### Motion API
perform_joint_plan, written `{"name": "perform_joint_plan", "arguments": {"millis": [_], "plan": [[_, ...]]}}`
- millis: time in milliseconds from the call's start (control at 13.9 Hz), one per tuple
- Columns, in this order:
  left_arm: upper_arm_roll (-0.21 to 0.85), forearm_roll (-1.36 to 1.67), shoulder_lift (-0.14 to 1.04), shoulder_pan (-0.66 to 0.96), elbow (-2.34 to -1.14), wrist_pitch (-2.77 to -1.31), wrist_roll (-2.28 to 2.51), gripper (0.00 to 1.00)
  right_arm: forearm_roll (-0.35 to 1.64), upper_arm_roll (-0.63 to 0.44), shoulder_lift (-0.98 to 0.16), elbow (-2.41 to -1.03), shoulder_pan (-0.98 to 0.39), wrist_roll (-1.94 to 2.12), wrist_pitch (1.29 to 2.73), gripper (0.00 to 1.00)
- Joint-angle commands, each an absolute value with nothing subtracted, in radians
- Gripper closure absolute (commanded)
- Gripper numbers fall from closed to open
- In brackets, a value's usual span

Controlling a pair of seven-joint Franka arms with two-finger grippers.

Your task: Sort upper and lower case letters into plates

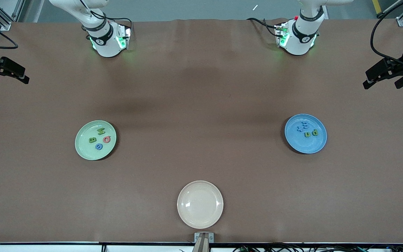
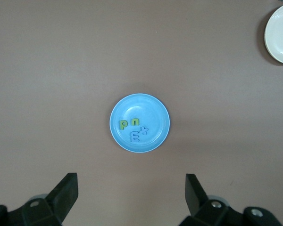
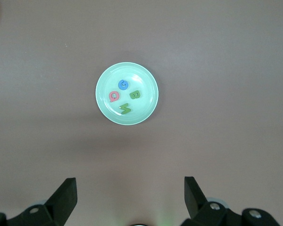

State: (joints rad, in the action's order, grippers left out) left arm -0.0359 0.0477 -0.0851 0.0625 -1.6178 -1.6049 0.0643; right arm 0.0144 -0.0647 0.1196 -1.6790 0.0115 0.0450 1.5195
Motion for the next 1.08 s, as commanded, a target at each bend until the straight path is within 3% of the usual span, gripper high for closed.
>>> {"name": "perform_joint_plan", "arguments": {"millis": [0,1008], "plan": [[-0.028,0.058,-0.074,0.034,-1.597,-1.582,0.051,0.00,0.015,-0.055,0.147,-1.704,0.025,0.058,1.531,0.00],[0.005,0.044,-0.026,0.046,-1.539,-1.614,0.054,0.00,-0.012,-0.058,0.147,-1.706,0.026,0.094,1.526,0.00]]}}
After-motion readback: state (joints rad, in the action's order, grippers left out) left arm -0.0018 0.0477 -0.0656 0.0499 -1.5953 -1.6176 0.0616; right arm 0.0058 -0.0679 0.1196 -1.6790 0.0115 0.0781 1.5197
